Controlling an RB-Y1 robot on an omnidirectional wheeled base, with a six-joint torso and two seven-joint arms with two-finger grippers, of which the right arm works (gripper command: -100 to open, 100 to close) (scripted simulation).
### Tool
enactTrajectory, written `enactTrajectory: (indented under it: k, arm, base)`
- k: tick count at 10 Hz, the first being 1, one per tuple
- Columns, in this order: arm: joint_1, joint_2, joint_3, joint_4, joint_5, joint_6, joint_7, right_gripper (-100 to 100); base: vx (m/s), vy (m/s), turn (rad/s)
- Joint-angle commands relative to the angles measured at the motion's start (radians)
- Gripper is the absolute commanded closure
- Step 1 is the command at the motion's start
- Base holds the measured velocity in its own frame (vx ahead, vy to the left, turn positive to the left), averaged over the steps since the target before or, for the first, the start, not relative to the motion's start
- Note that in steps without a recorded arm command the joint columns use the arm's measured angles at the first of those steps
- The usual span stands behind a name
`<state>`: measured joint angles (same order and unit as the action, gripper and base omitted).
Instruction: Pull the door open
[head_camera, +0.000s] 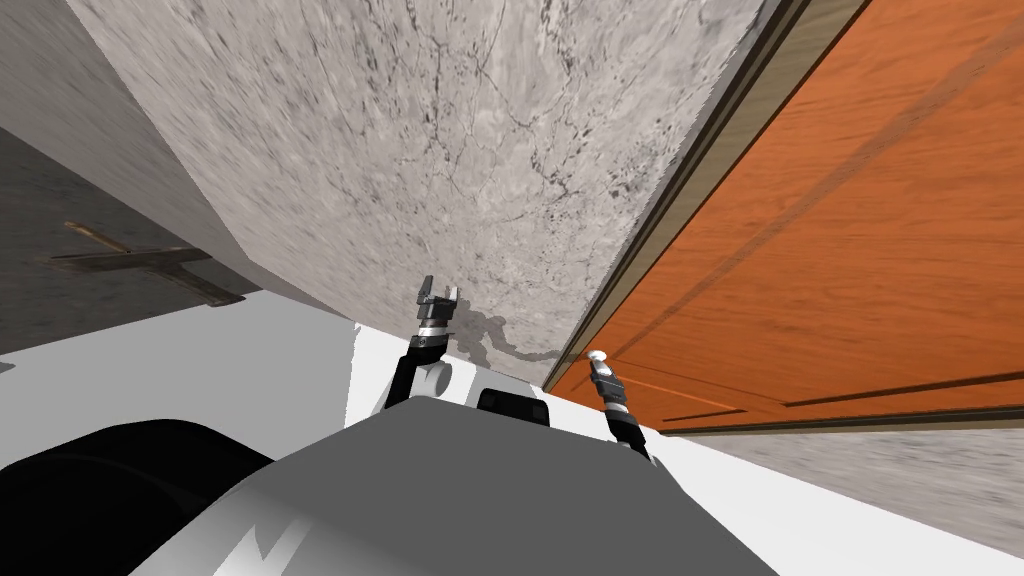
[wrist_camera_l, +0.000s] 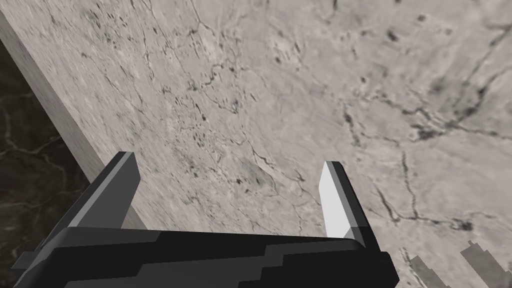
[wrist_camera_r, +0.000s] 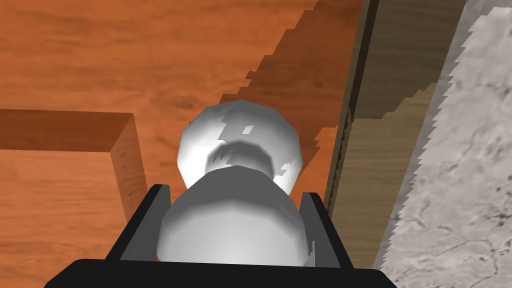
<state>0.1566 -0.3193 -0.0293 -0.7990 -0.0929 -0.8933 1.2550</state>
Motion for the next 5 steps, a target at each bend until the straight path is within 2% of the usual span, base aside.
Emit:
enactTrajectory:
  k: [1, 5]
  arm:
    - [-0.002, 0.001, 0.001, 0.001, -0.003, -0.001, -0.029, 100]
    - [-0.008, 0.002, 0.004, 0.005, -0.015, 0.0, -0.125, 100]
  base:
    - [-0.017, -0.009, 0.02]
    - [-0.024, -0.009, 0.03]
